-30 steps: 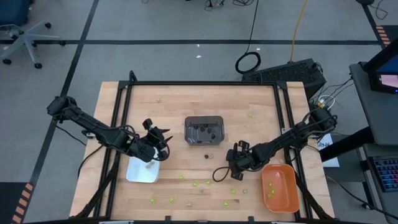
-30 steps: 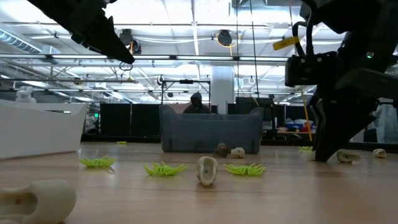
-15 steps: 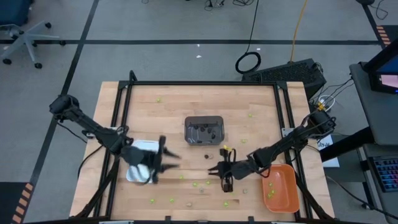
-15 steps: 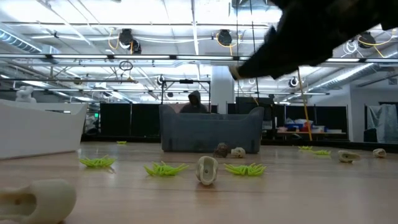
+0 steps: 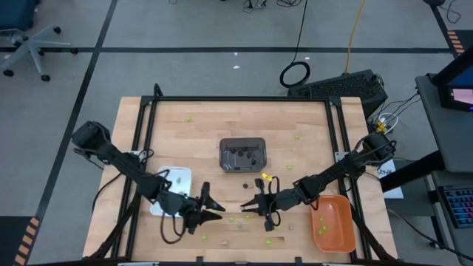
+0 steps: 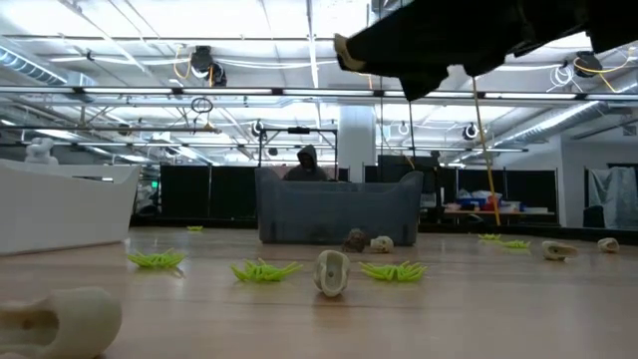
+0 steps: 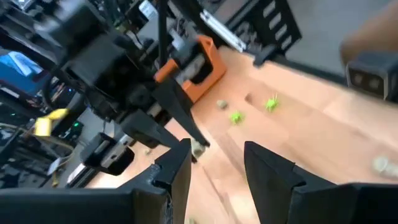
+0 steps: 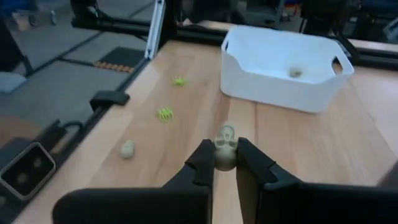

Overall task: Sort Halloween decoration
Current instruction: Put the white skull toy into the white bin

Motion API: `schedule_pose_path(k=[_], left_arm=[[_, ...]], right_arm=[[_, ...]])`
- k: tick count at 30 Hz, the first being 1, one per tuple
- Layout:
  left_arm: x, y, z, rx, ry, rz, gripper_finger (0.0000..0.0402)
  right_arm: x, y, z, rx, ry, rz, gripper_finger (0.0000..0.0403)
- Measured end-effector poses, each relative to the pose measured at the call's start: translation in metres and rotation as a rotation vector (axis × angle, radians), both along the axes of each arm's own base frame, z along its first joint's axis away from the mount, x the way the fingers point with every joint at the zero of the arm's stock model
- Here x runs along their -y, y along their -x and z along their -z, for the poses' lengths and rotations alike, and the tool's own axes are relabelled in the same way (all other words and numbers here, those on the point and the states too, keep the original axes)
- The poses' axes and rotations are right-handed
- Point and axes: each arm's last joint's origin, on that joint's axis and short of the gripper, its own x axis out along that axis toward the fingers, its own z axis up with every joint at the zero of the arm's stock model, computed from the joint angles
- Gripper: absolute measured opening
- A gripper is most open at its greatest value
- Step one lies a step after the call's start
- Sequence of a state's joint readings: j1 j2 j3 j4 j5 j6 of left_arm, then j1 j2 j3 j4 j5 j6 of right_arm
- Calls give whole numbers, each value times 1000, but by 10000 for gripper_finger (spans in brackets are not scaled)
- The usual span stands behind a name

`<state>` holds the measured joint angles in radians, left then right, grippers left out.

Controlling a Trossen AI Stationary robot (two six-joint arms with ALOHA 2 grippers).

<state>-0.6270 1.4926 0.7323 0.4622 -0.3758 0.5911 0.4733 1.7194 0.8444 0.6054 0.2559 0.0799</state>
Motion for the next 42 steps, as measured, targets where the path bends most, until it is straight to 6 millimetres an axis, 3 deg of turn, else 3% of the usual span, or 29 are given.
schedule_pose_path(k=[6,11,20,23,32,42], left_arm=[[8,-13,15,-6,-140,-95,145],[13,-21,15,12,-207,-126,150],[17,-27,31,-3,-411,-58,231],[15,-28,34,-8,-448,-52,240],[1,-38,34,-12,-480,-52,238],[0,-41,31,23,-461,-25,178]], right_arm=[[0,-11,13,34,-107,-19,23],[-2,-14,21,41,-163,-6,23],[5,-18,24,36,-182,21,26],[8,-20,24,42,-187,21,26],[13,-23,20,68,-214,-22,26],[13,-23,20,68,-214,-24,27]])
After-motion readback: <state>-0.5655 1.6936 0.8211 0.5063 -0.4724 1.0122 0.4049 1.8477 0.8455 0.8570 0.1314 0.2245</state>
